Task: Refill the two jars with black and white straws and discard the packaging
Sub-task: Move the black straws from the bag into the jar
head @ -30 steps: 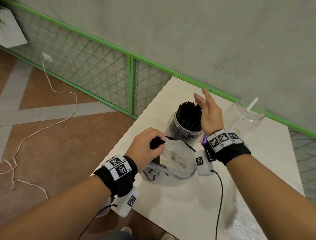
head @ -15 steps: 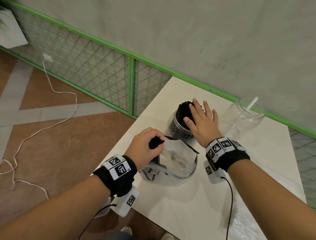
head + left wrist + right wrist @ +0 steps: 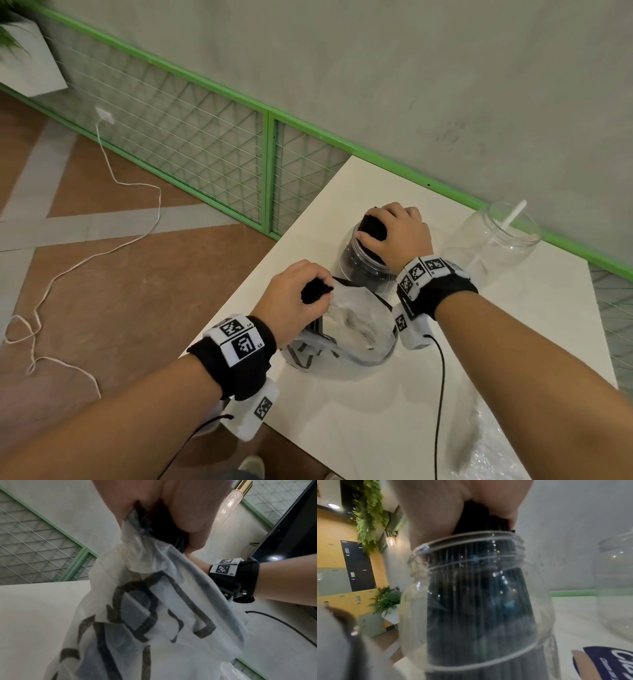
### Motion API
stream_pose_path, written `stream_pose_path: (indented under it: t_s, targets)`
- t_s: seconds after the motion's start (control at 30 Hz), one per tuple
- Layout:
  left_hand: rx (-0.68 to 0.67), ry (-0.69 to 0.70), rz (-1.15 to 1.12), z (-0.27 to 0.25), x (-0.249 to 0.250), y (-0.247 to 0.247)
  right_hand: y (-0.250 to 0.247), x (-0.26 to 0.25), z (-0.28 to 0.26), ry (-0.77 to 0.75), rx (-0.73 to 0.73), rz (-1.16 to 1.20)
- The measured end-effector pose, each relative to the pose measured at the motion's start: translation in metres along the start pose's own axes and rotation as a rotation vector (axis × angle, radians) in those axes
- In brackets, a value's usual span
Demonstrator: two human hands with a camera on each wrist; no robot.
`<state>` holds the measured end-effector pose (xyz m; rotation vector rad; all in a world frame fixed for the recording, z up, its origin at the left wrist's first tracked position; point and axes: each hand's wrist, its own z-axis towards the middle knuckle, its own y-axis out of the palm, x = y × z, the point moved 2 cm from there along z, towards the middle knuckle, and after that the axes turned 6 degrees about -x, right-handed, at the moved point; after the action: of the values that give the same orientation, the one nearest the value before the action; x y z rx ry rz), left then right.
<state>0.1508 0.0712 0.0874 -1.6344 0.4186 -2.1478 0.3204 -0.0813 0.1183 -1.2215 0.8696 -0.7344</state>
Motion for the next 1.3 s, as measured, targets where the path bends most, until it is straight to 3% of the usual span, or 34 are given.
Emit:
stream_pose_path:
  t_s: [0.13,0.33,0.5,0.67,0.87,1.03,1.3]
  targets:
    - [-0.009,-0.009,-0.011,0.001,-0.001,0.000,-0.004,0.005,-0.004,-0.022,0.187,0.128]
    - [-0.008,-0.002,-0.007,0.003,-0.002,0.001,-0.002,0.014,0.000,0.024,-0.040,-0.076]
    - [-0.022,-0.001,-0.011,0.004,-0.003,0.001,-0.023,0.017,-0.014,0.038,0.009,0.165]
    - [-0.028,0.022,0.002,0.005,-0.004,0.000,-0.028,0.017,-0.072,-0.004,0.198,0.423]
    - [-0.064,0.024,-0.004,0.005,-0.004,-0.002,0.009,-0.015,-0.133,-0.164,-0.009,0.536]
    - [-0.136,-0.028,-0.080,0.002,-0.001,-0.007,0.024,-0.050,-0.133,-0.131,-0.199,0.623]
    - [-0.282,0.039,0.010,-0.004,-0.004,-0.011,0.043,-0.075,-0.113,-0.063,-0.221,0.632]
